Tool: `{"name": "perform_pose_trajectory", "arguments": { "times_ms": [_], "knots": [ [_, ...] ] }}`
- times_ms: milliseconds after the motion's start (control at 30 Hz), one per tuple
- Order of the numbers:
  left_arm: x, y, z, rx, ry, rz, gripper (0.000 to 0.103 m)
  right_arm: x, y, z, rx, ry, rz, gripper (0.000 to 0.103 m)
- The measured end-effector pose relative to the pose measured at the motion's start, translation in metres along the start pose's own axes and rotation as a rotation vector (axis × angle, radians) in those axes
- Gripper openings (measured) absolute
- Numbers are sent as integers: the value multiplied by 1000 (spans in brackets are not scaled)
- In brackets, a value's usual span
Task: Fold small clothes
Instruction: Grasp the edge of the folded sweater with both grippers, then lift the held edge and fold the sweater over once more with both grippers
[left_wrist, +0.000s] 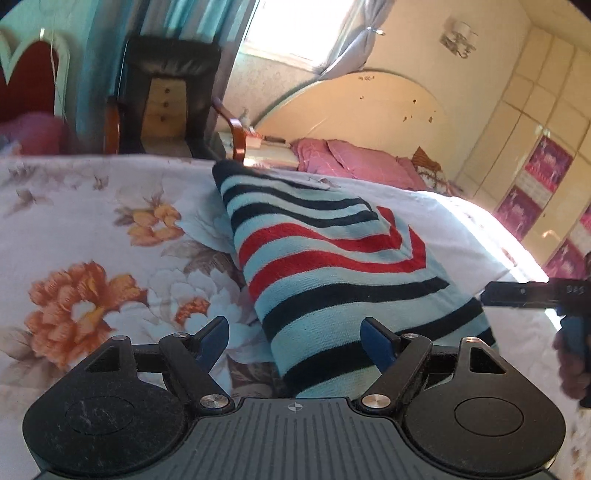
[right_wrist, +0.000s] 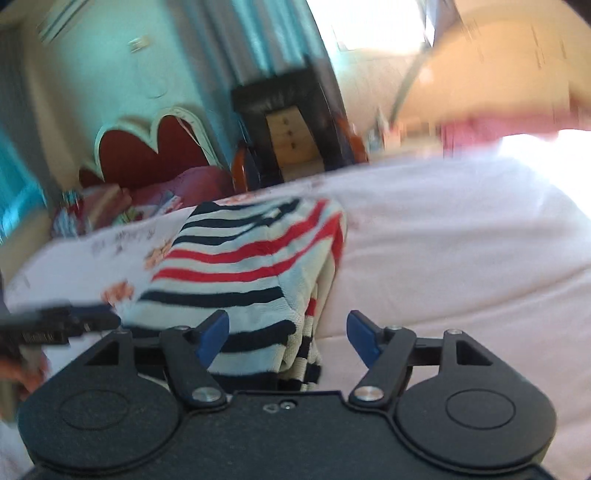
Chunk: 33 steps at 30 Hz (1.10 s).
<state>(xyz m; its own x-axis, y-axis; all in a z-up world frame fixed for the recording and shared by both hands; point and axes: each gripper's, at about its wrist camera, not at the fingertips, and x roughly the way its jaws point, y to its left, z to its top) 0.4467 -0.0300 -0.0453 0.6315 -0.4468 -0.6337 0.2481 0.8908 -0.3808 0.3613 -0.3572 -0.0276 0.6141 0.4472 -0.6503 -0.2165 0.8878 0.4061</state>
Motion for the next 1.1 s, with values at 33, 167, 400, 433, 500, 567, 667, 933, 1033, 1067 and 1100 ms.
{"name": "perform_pose_trajectory", "arguments": {
  "times_ms": [33,167,400,433,500,567,667,933,1033,1067,1100],
  "knots": [
    [7,7,2,-61,23,-44,78,10,-14,5,76,20,43,69],
    [35,29,-2,-289,83,-196,78,44,-61,8,323,86,174,71],
    [61,32,-8,-324,105,-240,77,79,-84,3,420,183,314,70],
    [65,31,-6,-325,104,-244,77,86,-80,5,414,202,338,69],
    [70,30,-2,-324,103,-246,77,99,-76,8,410,224,374,66],
    [75,28,2,-318,106,-250,77,110,-70,12,412,231,408,67],
    [77,31,3,-316,112,-271,77,114,-63,17,382,232,419,65],
    [86,24,1,-327,58,-269,77,109,-78,14,389,227,406,41],
    [90,23,5,-330,71,-269,60,109,-55,16,292,207,326,40],
    [91,23,6,-331,73,-272,58,107,-47,18,244,200,294,39],
    [90,22,6,-323,73,-269,53,104,-38,18,202,192,265,37]
  ]
}}
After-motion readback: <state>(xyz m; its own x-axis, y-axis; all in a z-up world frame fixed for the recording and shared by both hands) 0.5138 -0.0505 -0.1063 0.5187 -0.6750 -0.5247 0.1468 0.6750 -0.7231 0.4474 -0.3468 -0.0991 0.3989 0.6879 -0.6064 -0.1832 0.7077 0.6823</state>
